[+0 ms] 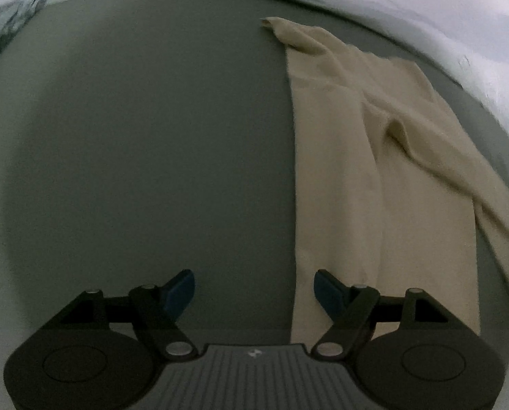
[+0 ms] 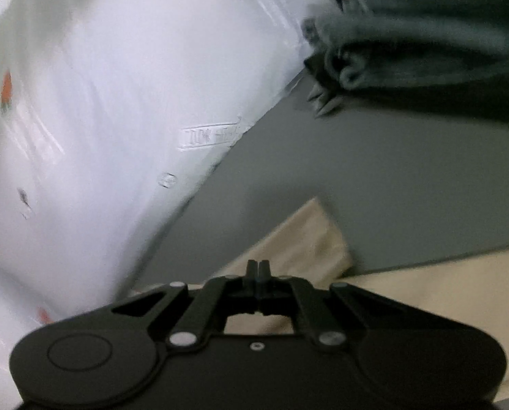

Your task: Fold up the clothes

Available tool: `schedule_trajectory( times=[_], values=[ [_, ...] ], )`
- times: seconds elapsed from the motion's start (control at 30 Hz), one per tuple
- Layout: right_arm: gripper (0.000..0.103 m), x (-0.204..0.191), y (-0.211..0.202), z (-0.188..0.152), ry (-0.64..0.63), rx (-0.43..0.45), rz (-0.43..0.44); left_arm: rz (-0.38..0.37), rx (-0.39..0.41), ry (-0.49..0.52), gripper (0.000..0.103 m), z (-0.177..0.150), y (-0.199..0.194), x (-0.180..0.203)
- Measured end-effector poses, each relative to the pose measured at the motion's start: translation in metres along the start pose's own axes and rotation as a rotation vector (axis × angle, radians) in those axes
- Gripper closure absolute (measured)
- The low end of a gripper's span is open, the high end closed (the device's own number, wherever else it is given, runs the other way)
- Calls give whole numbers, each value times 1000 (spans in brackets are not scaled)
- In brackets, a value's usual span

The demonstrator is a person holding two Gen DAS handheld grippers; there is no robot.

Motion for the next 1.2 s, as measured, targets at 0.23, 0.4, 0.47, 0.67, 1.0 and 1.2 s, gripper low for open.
schedule_trajectory(
  times=[0.23, 0.4, 0.47, 0.67, 1.0, 1.2],
  values=[
    [79, 13, 6, -2, -91, -11, -163, 65, -55, 63, 20, -19, 13, 11],
    [79, 20, 21, -1, -60, -14, -164, 91, -104, 70, 11, -14, 24, 15],
    [79, 19, 25, 1, -69, 1, -162, 102, -122, 72, 5, -12, 27, 17],
    [79, 11, 34, 3, -156, 9, -248, 109, -148, 50, 0, -6, 32, 15],
    [100, 38, 29, 1, 326, 34, 105, 108, -160, 58, 0, -5, 32, 11],
    [100, 49, 14, -28, 766, 32, 582, 88, -151, 57, 2, -12, 27, 4]
  ],
)
Point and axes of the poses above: each gripper's, at about its wrist camera, not at the fingertips, and y roughly the way its jaws point, x to its right, z to its top, the point moved 7 cm from there along y, roughly the way its jaws point, and after that the axes turned 9 degrees about -x, right-handed, at the moved point
